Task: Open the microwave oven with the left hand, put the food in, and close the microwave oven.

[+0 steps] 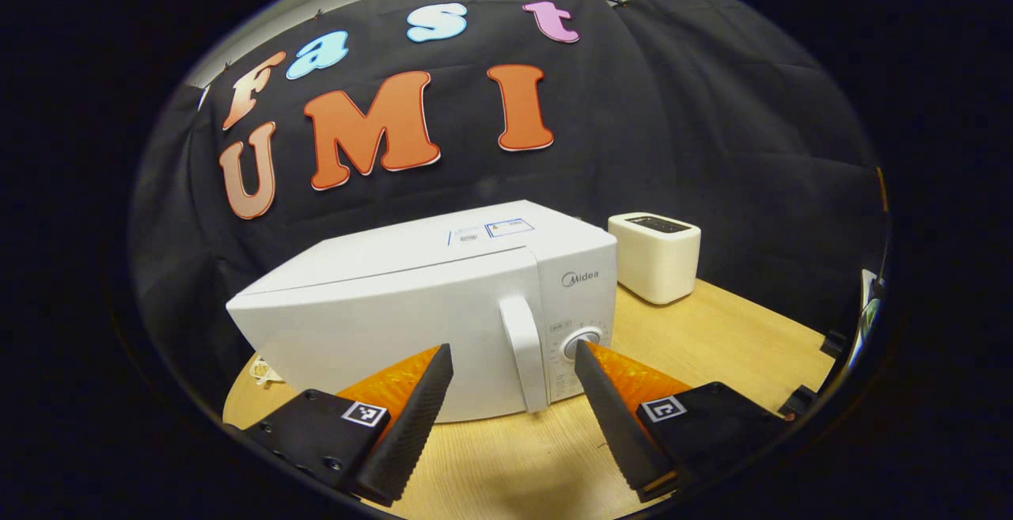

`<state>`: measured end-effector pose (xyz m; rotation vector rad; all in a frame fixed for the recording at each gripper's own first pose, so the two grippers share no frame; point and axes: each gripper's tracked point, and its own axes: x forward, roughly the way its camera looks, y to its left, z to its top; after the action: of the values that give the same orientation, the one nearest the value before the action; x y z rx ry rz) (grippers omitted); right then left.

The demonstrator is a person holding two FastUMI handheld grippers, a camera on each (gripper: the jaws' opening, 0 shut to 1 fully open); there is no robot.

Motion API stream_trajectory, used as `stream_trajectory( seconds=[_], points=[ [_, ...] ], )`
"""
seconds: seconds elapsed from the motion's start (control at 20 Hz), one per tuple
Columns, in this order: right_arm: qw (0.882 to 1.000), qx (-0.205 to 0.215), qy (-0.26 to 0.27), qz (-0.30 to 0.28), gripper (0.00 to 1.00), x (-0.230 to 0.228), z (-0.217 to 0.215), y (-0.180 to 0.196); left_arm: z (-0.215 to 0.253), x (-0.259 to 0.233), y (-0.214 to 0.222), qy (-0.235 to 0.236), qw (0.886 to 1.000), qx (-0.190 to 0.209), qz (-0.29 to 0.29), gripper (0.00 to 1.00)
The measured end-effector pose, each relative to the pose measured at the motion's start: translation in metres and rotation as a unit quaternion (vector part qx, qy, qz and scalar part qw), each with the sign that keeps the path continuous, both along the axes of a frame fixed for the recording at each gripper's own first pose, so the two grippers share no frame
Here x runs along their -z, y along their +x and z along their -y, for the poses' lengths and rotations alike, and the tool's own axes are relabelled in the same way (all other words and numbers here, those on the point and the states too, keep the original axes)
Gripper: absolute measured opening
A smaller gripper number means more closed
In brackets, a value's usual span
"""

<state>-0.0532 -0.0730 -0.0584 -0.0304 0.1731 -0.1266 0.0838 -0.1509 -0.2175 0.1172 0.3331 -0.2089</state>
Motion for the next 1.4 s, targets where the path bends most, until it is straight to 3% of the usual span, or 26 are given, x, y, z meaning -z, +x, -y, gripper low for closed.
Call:
stream_trajectory(
  seconds=[0.05,0.15,0.2,0.25,0.3,0.35,0.4,0.5,0.7,0.75,0.8,0.95,1.1,1.15,1.2,1.25,1.4],
  points=[
    [1.000,0.004,-0.001,-0.007,0.95,0.003,0.005,-0.003,0.005,0.012,0.006,0.006,1.000,0.002,-0.009,0.94],
    [1.000,0.015,0.002,-0.021,0.95,0.011,0.016,-0.010,0.012,0.032,0.016,0.023,0.999,0.008,-0.024,0.94],
    [0.999,0.023,0.004,-0.025,0.95,0.014,0.022,-0.013,0.014,0.038,0.019,0.027,0.999,0.009,-0.027,1.00],
    [0.999,0.030,0.005,-0.030,0.95,0.017,0.027,-0.016,0.014,0.042,0.024,0.030,0.999,0.004,-0.028,0.94],
    [0.999,0.036,0.004,-0.034,0.95,0.019,0.032,-0.018,0.012,0.045,0.028,0.029,0.999,-0.001,-0.029,0.94],
    [0.998,0.042,0.002,-0.036,0.95,0.020,0.037,-0.020,0.012,0.047,0.032,0.027,0.999,-0.006,-0.029,0.82],
    [0.998,0.046,0.002,-0.038,0.96,0.021,0.040,-0.021,0.007,0.050,0.033,0.030,0.999,-0.019,-0.030,0.78],
    [0.998,0.051,0.002,-0.040,0.95,0.022,0.043,-0.022,0.013,0.056,0.034,0.014,0.999,-0.016,-0.036,0.56],
    [0.998,0.045,-0.006,-0.044,0.95,0.025,0.042,-0.023,0.014,0.054,0.035,0.003,0.999,-0.027,-0.035,0.23],
    [0.998,0.042,-0.008,-0.045,0.95,0.026,0.040,-0.022,0.014,0.055,0.037,-0.001,0.999,-0.027,-0.039,0.28],
    [0.998,0.036,-0.009,-0.047,0.95,0.028,0.038,-0.021,0.014,0.055,0.034,0.001,0.999,-0.022,-0.040,0.21],
    [0.999,0.017,-0.011,-0.050,0.95,0.034,0.030,-0.015,0.013,0.056,0.031,0.024,0.998,-0.010,-0.051,0.18],
    [0.999,-0.009,-0.011,-0.047,0.95,0.036,0.021,-0.010,0.014,0.055,0.030,0.005,0.998,-0.003,-0.065,0.18],
    [0.999,-0.018,-0.013,-0.044,0.96,0.036,0.018,-0.007,0.014,0.055,0.029,0.009,0.998,-0.001,-0.068,0.13],
    [0.999,-0.026,-0.016,-0.044,0.95,0.037,0.016,-0.004,0.013,0.056,0.028,0.016,0.997,-0.003,-0.070,0.18],
    [0.998,-0.033,-0.018,-0.043,0.95,0.039,0.015,-0.001,0.013,0.055,0.027,0.021,0.997,-0.007,-0.071,0.13],
    [0.998,-0.047,-0.021,-0.042,0.95,0.042,0.016,0.008,0.013,0.055,0.024,0.024,0.997,-0.013,-0.073,0.18]
  ],
)
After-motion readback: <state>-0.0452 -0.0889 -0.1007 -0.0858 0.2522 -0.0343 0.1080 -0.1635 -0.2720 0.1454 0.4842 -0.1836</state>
